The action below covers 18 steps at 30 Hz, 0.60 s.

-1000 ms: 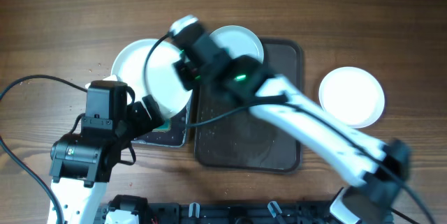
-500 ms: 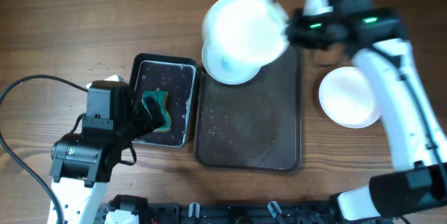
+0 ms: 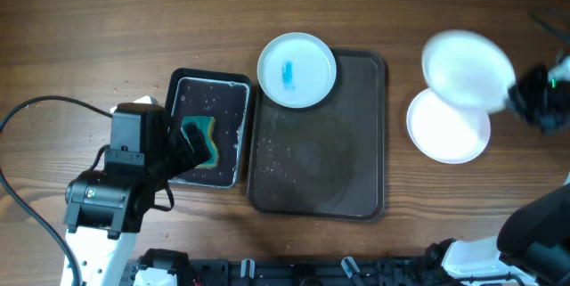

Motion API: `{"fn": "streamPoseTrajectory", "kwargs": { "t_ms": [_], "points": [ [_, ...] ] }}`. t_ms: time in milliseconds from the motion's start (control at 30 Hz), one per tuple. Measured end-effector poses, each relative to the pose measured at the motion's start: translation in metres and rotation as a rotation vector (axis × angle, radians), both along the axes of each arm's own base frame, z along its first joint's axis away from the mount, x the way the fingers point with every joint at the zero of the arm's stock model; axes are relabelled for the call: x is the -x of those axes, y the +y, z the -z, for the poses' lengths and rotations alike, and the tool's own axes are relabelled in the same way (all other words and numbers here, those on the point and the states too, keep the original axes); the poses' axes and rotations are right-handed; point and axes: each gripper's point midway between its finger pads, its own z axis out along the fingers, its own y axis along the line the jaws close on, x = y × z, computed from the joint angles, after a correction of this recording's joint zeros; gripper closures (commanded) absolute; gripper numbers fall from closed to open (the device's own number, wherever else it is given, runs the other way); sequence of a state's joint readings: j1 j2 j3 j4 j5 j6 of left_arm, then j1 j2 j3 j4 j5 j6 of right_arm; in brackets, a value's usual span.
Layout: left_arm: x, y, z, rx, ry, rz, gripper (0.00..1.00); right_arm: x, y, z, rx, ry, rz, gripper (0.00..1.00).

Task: Clean dirty plates on tray and stack at the side
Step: 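Swing the plate right and set it on the clean plate stack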

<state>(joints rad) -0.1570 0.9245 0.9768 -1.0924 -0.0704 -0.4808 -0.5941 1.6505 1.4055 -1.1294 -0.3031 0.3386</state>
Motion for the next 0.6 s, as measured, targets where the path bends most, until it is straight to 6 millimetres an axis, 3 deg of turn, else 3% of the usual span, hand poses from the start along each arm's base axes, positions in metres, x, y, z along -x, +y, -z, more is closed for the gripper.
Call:
{"fn": "streamPoseTrajectory", "kwargs": {
  "t_ms": [67, 233, 267, 300, 333, 367, 500, 600],
  "points": [
    [0.000, 0.000, 0.000, 0.000, 0.000, 0.000, 0.00, 0.026, -0.006, 0.037, -0.047, 0.060, 0.046, 0.95],
    [0.000, 0.000, 0.000, 0.000, 0.001, 0.000, 0.00, 0.049, 0.002, 0.082, -0.079, 0.094, 0.040, 0.95],
    [0.000, 0.000, 0.000, 0.000, 0.001, 0.000, 0.00, 0.051, 0.003, 0.088, -0.079, 0.094, 0.040, 0.87],
    [0.000, 0.000, 0.000, 0.000, 0.000, 0.000, 0.00, 0.051, 0.004, 0.091, -0.077, 0.092, 0.039, 0.79],
    [0.000, 0.000, 0.000, 0.000, 0.001, 0.000, 0.00, 0.052, 0.005, 0.095, -0.074, 0.093, 0.033, 0.62],
    [0.000, 0.000, 0.000, 0.000, 0.000, 0.000, 0.00, 0.054, 0.006, 0.096, -0.078, 0.099, 0.038, 0.53],
    [0.000, 0.000, 0.000, 0.000, 0.001, 0.000, 0.00, 0.060, 0.006, 0.096, -0.064, 0.121, 0.028, 0.39],
    [0.000, 0.000, 0.000, 0.000, 0.001, 0.000, 0.00, 0.058, 0.008, 0.081, -0.042, 0.084, 0.013, 0.35]
  ]
}}
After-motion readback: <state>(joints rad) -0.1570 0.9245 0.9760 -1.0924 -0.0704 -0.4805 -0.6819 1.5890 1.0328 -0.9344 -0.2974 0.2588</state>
